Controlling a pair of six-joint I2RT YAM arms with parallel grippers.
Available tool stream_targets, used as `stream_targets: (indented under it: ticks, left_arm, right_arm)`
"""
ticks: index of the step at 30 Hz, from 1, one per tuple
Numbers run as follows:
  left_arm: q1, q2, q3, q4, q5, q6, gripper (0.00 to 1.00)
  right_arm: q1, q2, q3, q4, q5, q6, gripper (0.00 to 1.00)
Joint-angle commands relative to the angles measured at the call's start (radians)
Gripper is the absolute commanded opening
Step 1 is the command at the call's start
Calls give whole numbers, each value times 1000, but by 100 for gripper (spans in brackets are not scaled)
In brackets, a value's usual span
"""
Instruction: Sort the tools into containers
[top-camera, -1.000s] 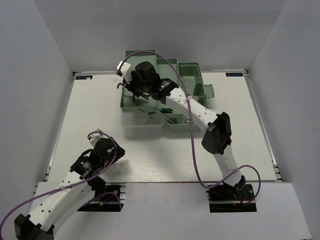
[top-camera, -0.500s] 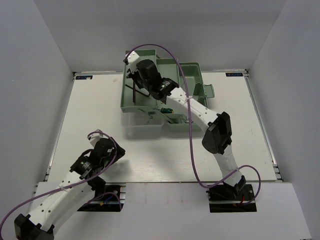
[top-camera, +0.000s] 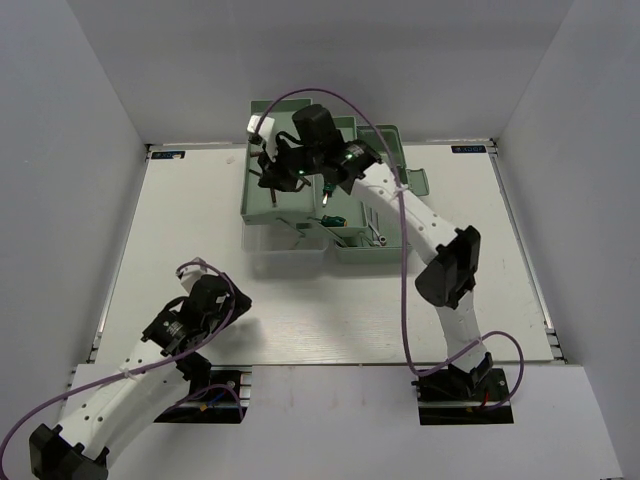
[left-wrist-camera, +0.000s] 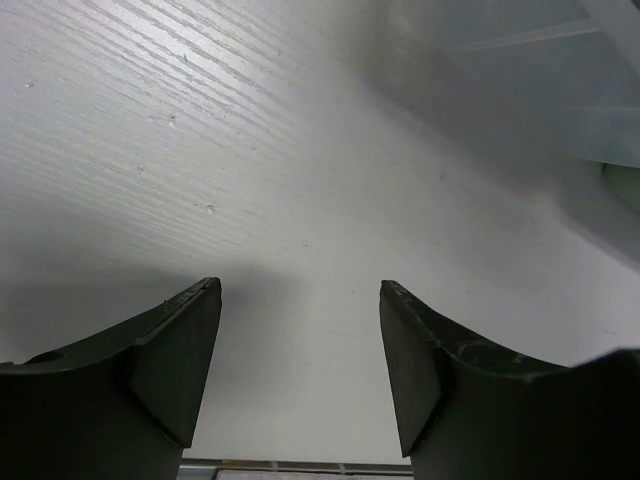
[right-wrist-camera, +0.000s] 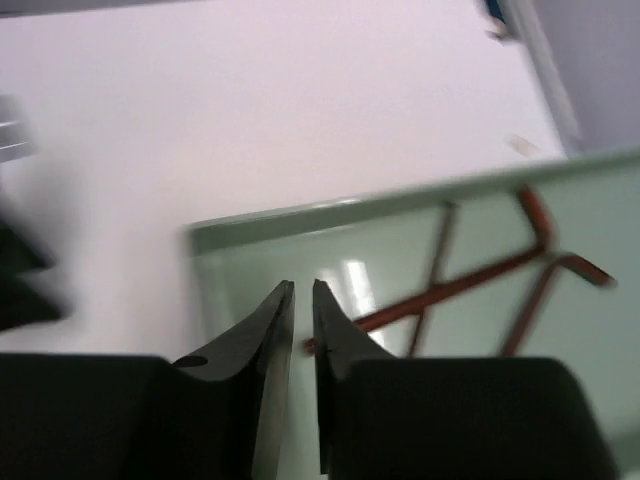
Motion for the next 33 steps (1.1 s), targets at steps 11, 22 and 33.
stream_targets:
  ticks: [11, 22, 33]
  left_arm:
    - [0, -39, 7, -3, -13, -7, 74]
    - [0, -49, 7, -14, -22, -16, 74]
    - [0, -78, -2, -32, -22, -25, 74]
  right_arm:
    - [54, -205, -199, -644, -764, -738, 0]
    - [149, -279, -580, 3, -28, -336, 61]
    - [210, -146, -617, 158, 216, -369, 61]
